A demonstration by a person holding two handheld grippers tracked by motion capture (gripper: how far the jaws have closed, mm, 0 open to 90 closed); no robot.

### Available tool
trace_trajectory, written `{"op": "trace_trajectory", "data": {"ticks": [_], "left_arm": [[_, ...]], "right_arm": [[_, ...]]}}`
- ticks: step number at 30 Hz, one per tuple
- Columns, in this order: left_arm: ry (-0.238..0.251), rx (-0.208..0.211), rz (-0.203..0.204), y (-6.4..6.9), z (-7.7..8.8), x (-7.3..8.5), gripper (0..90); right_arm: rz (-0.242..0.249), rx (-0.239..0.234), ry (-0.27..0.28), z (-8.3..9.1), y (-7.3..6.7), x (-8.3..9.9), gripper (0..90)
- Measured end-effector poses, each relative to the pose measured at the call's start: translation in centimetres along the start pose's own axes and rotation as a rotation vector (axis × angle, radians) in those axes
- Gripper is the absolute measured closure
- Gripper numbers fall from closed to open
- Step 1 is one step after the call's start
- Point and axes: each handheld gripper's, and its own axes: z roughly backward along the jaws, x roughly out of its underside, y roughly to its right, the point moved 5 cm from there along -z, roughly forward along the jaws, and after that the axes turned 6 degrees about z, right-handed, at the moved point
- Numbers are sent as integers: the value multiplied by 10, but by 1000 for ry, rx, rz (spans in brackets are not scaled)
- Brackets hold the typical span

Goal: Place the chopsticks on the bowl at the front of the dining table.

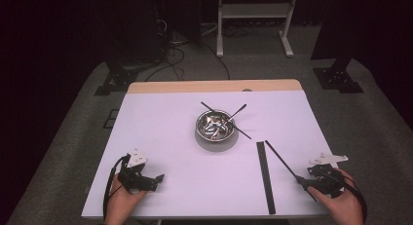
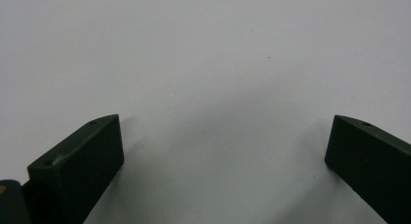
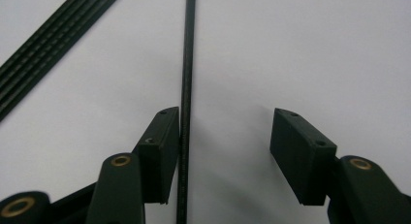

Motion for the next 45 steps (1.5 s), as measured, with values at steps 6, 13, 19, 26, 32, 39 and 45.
{"op": "trace_trajectory", "data": {"ticks": [6, 13, 19, 26, 32, 39, 45], "left_arm": [[2, 0, 2, 0, 0, 0, 0], [0, 0, 0, 0, 0, 0, 0], [2, 0, 2, 0, 0, 0, 0], [2, 0, 2, 0, 0, 0, 0], [1, -1, 0, 0, 0, 0, 0], [1, -1, 1, 0, 0, 0, 0], [3, -1, 3, 0, 0, 0, 0]], "right_arm": [[-21, 16, -1, 2, 9, 4, 427], [-41, 29, 0, 4, 17, 8, 428], [-54, 34, 0, 5, 22, 11, 427], [-50, 20, 9, 5, 21, 8, 428], [-40, -1, 28, 3, 18, -1, 430], [-23, -21, 48, -4, 17, -15, 446], [-22, -54, 68, -8, 14, -25, 510]]}}
